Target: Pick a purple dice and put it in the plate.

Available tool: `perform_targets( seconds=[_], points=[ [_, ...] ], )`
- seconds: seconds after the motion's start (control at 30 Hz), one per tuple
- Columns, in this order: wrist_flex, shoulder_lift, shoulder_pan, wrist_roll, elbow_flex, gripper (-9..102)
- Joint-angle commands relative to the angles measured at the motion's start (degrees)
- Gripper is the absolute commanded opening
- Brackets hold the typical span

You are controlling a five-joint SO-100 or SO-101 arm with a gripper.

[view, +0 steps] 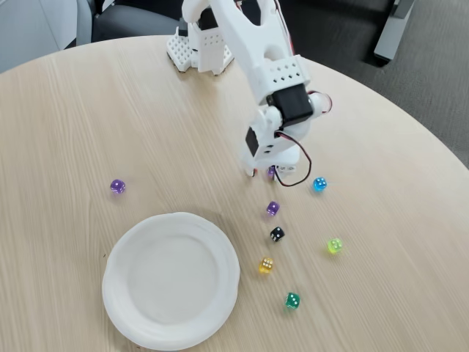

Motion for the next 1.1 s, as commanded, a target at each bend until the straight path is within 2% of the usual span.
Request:
perform_targets(
  seconds=[0.0,0.37,0.77,1.07],
  points=[
    [0.44,2.9,-1.85,1.23,-0.62,15],
    [-0.18,2.11,-11.69,5.01,-0.62,15],
    [-0.18,2.02,-10.55,3.69,-0.7,15],
    [-0.26,2.02,-2.72,0.53,-0.7,15]
  ],
)
